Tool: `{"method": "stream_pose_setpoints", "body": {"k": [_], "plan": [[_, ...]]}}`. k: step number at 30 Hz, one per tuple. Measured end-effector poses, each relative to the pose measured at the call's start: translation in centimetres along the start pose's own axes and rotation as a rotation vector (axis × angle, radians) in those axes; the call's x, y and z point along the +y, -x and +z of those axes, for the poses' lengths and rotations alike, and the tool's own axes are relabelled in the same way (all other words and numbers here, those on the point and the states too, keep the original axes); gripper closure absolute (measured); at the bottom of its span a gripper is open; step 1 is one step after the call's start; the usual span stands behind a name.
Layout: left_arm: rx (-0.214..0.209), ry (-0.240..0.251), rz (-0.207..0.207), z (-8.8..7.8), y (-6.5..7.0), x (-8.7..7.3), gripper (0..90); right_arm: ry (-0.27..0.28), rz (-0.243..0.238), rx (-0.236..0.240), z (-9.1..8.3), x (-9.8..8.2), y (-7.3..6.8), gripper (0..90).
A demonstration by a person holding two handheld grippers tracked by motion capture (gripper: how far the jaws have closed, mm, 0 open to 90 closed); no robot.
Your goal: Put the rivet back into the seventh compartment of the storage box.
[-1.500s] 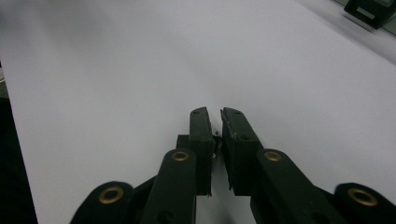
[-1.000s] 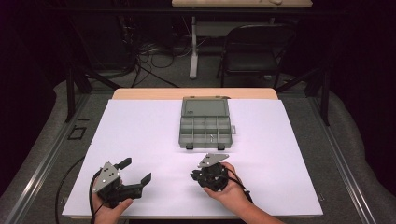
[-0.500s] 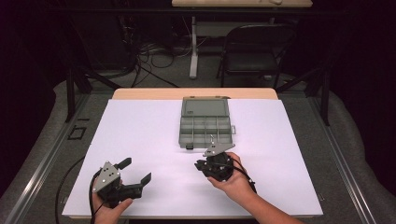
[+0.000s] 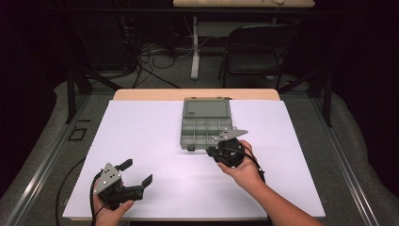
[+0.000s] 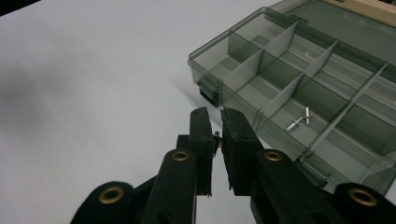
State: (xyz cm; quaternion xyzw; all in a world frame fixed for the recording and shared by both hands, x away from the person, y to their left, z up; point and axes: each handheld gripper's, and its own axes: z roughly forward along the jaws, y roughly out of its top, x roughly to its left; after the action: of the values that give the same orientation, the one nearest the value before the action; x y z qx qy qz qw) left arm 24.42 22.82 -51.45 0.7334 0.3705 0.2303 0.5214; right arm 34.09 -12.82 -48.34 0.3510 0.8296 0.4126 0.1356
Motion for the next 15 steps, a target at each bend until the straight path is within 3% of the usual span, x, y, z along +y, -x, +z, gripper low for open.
{"method": "stream_pose_setpoints", "body": {"k": [15], "plan": [[0.001,0.005,-0.002,0.1,0.0,0.0,8.7,0.008,0.034,-0.063,0.9,1.0,2.1,82.6]]}}
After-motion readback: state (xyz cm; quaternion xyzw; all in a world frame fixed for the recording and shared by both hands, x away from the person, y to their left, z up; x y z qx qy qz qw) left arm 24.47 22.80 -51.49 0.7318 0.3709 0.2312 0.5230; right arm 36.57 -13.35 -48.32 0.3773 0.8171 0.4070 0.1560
